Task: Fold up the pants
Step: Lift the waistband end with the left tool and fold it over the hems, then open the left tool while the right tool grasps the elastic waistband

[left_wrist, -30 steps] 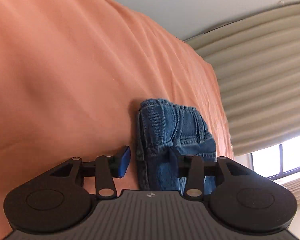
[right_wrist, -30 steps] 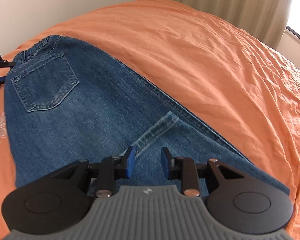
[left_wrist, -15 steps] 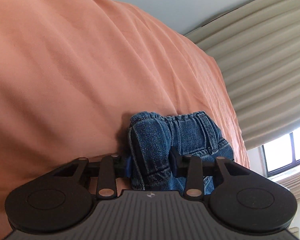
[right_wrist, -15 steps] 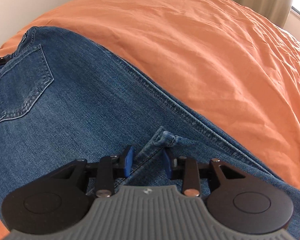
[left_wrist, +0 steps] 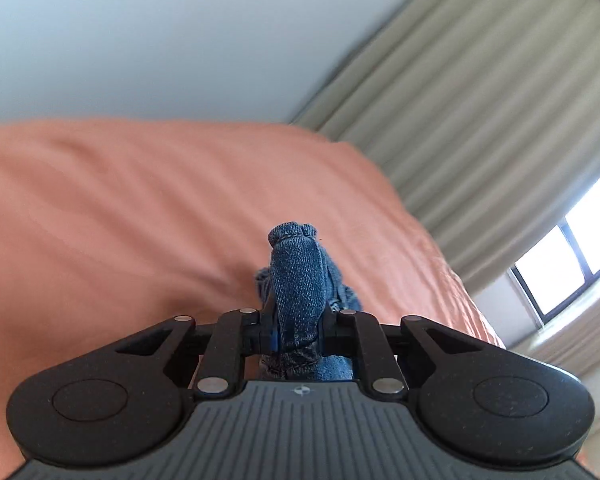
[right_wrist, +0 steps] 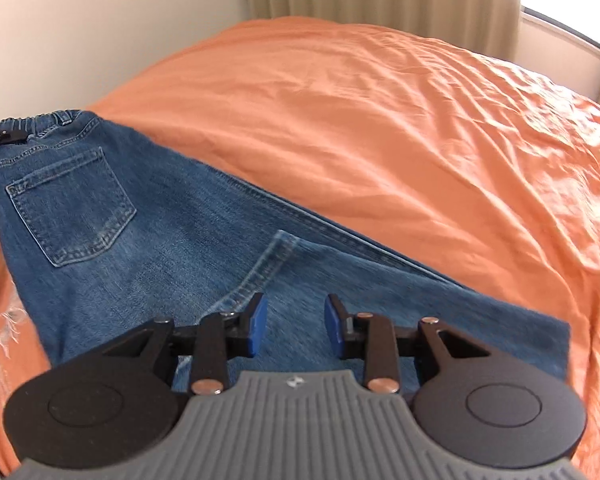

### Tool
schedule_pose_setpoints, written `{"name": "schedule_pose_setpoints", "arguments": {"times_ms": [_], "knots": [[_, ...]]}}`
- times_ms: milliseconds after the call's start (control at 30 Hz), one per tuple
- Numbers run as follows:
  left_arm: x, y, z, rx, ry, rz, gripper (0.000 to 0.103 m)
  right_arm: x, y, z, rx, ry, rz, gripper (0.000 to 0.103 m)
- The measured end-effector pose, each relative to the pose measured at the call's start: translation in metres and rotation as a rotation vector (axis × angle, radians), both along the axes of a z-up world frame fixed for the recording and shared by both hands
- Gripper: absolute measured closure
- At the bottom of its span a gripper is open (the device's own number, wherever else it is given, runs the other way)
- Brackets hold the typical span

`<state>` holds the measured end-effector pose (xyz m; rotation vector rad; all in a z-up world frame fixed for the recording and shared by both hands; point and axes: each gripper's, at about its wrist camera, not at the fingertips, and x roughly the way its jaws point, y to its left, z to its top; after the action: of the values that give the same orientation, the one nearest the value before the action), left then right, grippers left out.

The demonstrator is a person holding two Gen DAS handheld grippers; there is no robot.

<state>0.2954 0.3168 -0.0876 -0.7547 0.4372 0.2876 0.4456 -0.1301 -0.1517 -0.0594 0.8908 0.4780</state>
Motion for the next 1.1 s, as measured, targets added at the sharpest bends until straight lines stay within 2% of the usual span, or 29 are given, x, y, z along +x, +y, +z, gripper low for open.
{"name": "schedule_pose_setpoints", "arguments": {"times_ms": [200, 367, 533, 700, 833, 900, 1000, 1067, 1100], "knots": [[-0.001, -0.102, 0.073, 0.232, -0.090, -0.157, 0.086, -0.028, -0.060, 0.020, 0.125, -0.008, -0.086, 0.074], [0.002, -0.206, 0.099, 0.411, -0.118, -0.294, 0.086, -0.054, -0.109, 0.028, 0.186, -0.007, -0.149, 0.074], [0.003, -0.302, 0.088, 0.566, -0.103, -0.428, 0.086, -0.080, -0.151, 0.023, 0.236, -0.006, -0.199, 0.074], [-0.007, -0.391, 0.045, 0.699, -0.040, -0.577, 0.086, -0.102, -0.183, 0.008, 0.269, 0.012, -0.241, 0.074], [-0.021, -0.436, -0.004, 0.705, 0.103, -0.713, 0.086, -0.119, -0.202, -0.007, 0.264, 0.038, -0.275, 0.074], [-0.036, -0.440, -0.025, 0.687, 0.179, -0.765, 0.085, -0.127, -0.211, -0.013, 0.265, 0.055, -0.288, 0.074], [-0.042, -0.433, -0.042, 0.590, 0.295, -0.823, 0.080, -0.137, -0.222, -0.020, 0.252, 0.065, -0.298, 0.074], [-0.041, -0.424, -0.042, 0.507, 0.317, -0.868, 0.067, -0.139, -0.226, -0.023, 0.253, 0.069, -0.301, 0.073], [-0.031, -0.423, -0.044, 0.438, 0.333, -0.896, 0.058, -0.138, -0.227, -0.023, 0.254, 0.073, -0.300, 0.073]]}}
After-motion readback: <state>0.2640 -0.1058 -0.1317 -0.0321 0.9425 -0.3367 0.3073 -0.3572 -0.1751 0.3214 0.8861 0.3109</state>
